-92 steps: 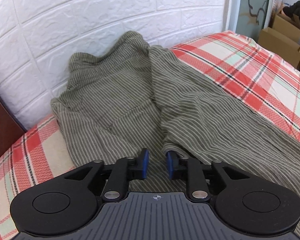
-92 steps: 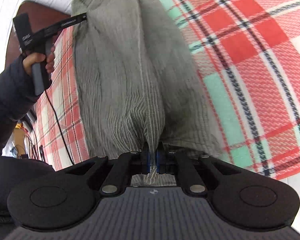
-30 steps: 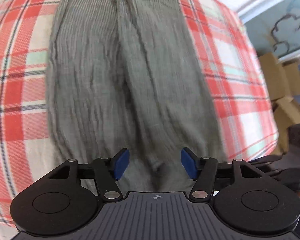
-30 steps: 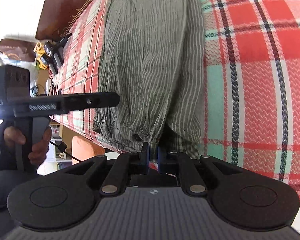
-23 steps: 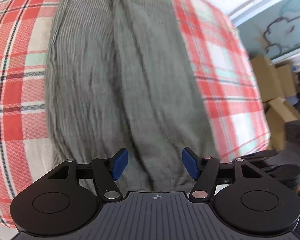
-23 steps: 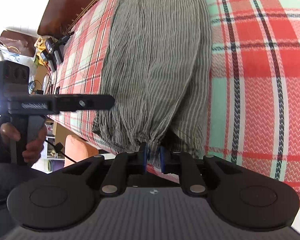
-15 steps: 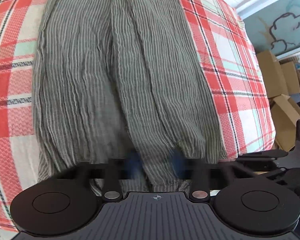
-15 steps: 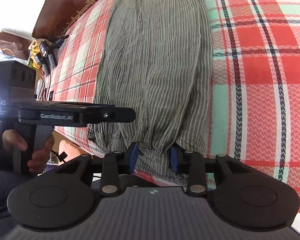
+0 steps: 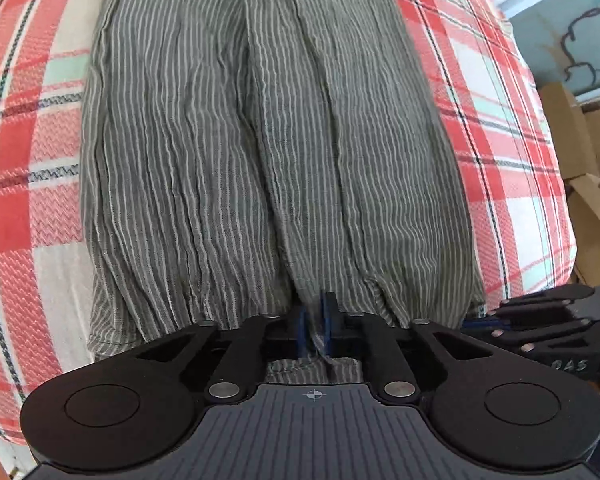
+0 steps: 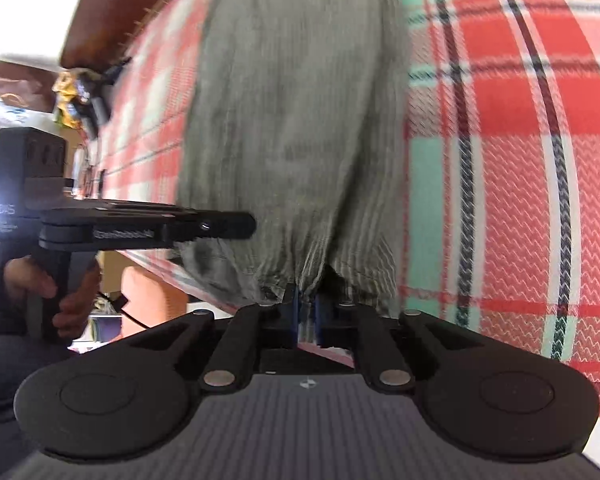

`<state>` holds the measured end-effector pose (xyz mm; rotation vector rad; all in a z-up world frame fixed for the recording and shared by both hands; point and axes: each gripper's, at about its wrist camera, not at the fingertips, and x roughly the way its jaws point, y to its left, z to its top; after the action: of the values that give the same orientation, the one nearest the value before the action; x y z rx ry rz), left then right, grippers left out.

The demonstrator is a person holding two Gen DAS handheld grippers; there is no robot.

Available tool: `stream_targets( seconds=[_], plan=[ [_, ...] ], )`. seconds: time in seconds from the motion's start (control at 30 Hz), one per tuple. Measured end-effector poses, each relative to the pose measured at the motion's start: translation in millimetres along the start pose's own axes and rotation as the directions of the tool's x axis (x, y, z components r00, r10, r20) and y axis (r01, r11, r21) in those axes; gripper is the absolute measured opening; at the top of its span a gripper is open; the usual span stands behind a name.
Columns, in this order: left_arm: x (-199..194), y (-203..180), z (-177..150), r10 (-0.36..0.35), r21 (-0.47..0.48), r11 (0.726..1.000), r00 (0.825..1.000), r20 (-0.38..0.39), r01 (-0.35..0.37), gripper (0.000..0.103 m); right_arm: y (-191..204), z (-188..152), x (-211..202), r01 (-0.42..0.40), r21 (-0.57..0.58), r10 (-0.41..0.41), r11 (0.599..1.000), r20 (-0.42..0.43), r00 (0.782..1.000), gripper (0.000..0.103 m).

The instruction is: Fold clothes

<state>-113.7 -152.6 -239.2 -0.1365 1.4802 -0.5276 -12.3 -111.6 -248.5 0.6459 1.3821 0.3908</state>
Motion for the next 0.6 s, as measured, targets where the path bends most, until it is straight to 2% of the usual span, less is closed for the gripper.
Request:
stream_targets(
  seconds=[0.07,0.1,0.17,0.23,0.3,0.4,0.5,0.6],
  plan=[
    [-8.4,0.4,-0.5,0.001,0.008,1.0,1.0,0.006,-0.001,0.038,0.9,-1.9,-5.7,0.008,-0.01,-0.008,1.0,-0.016,1.0,0.021],
    [-15.3,1.7,-0.1,0.002,0.016,1.0,1.0,0.011,-0.003,0.038,1.4,-2.9,-8.5,0.011,-0.015,-0.012,1.0,-0.024,1.0,0.031],
    [-32.4,4.7,3.1,0.015,0.035,0.999,0.999,0.045,-0.017,0.039,2.9,-3.1,-23.3,0.008,-0.044,-0.009,0.999,-0.024,1.0,0.032],
    [-56.0,7.1,8.0,0.033,0.053,0.998,0.993,0.117,-0.04,0.045,5.8,2.8,-43.8,0.002,-0.075,-0.001,0.997,0.01,1.0,0.032],
    [-75.0,8.0,21.1,0.053,0.062,0.996,0.977,0.208,-0.067,0.05,10.0,13.1,-63.9,0.002,-0.103,0.004,0.995,0.061,0.998,0.033],
    [-92.4,7.0,48.2,0.098,0.08,0.988,0.935,0.341,-0.133,0.054,18.8,46.5,-82.1,0.039,-0.138,-0.014,0.99,0.176,0.984,0.034],
    [-89.3,6.0,83.0,0.137,0.119,0.972,0.898,0.417,-0.203,0.054,23.9,89.6,-86.8,0.085,-0.138,-0.043,0.987,0.283,0.958,0.034],
    [-78.9,8.3,118.7,0.144,0.16,0.959,0.886,0.44,-0.235,0.054,33.6,130.6,-87.0,0.127,-0.124,-0.073,0.984,0.368,0.927,0.034]
  ],
)
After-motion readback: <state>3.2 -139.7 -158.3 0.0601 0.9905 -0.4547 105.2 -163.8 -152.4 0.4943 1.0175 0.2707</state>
